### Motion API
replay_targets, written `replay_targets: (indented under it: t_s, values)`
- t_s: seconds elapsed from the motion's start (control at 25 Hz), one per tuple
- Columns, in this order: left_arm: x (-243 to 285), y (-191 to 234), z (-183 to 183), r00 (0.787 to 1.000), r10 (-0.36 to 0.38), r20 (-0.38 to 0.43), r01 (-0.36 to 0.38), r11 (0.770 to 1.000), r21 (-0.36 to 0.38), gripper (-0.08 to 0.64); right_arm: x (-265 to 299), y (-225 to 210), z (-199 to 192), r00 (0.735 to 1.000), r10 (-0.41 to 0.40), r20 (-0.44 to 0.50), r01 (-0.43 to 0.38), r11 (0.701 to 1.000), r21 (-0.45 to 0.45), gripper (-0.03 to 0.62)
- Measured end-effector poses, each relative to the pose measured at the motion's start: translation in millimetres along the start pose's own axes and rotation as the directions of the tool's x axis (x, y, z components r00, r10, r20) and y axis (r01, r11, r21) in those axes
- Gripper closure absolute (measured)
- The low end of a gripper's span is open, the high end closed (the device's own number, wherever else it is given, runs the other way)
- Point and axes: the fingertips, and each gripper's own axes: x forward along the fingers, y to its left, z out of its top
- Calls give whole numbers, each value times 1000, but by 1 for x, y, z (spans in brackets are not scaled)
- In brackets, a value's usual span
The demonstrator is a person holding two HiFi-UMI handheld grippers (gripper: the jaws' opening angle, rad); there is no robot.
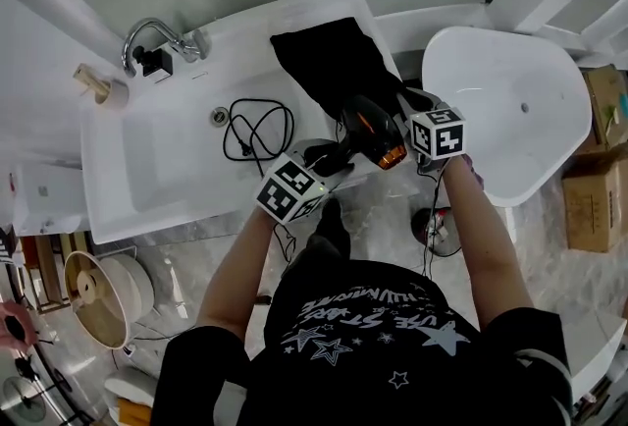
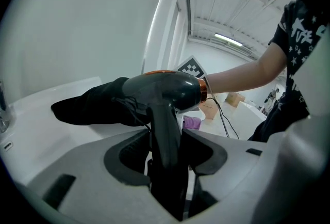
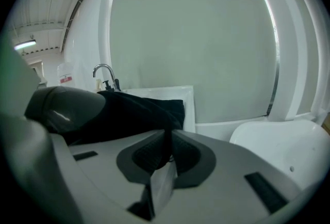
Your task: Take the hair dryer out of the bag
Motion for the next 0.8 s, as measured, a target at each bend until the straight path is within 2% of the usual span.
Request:
replay_targets:
  t_s: [0.2,0.32,0.44,0.8]
  values:
    - [-5,-7,13,999,-36,40,36,999,10,351,-3,5,-1,1000,17,9,-17,1000,12,551]
    - [-6,-15,19,997,-60,56,59,998,13,351,-3,5,-3,1000,9,-2,-9,1000,-20,561]
    - [-7,-24,18,995,-92,50,91,996,20,351,1,-1,-6,1000,-16,-25,14,998,-56,568]
    - [-14,-50,6,982,-186,44,185,983,17,351,11,-18,0,998,-40,-49,37,997,-61,571]
